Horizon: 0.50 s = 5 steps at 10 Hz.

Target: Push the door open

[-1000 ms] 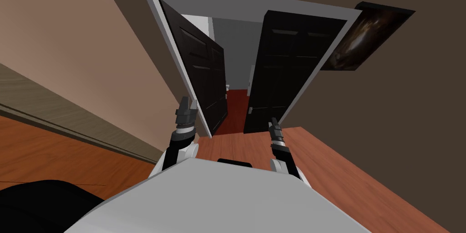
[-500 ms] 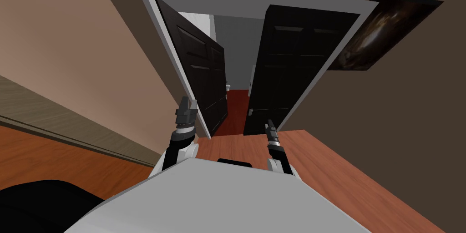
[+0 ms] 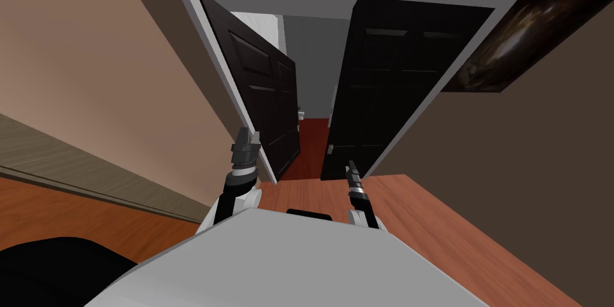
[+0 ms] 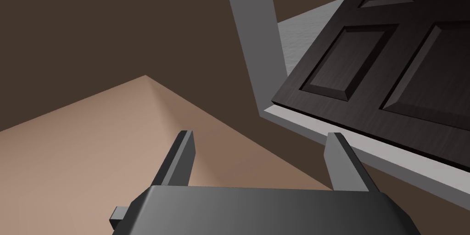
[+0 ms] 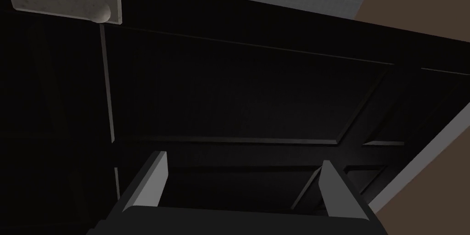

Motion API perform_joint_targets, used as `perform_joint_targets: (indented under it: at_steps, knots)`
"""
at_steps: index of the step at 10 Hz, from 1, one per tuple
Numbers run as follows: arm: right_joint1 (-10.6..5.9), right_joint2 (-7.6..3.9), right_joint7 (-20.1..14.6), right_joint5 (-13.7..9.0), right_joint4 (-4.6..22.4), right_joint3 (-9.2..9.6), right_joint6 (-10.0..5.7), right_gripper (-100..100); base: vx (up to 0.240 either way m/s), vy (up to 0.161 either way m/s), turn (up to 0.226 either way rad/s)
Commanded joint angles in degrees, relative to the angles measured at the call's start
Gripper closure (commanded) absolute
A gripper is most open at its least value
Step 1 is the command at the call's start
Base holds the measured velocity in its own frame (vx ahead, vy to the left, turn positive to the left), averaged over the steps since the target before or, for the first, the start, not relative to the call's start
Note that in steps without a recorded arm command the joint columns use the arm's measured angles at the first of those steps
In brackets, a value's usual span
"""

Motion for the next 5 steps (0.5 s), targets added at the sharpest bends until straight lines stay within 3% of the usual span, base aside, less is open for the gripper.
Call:
perform_joint_targets:
  at_steps: [1,2,5]
  knots:
    - [-1.0,0.0,-0.38,-0.09,2.86,0.46,-0.83,-100,0.073,-0.06,0.063]
    - [-1.0,0.0,-0.38,-0.09,3.07,0.46,-0.83,-100,0.055,-0.045,0.025]
    - [-3.02,0.11,-1.08,-0.24,8.66,1.38,-2.64,-100,0.075,-0.052,0.057]
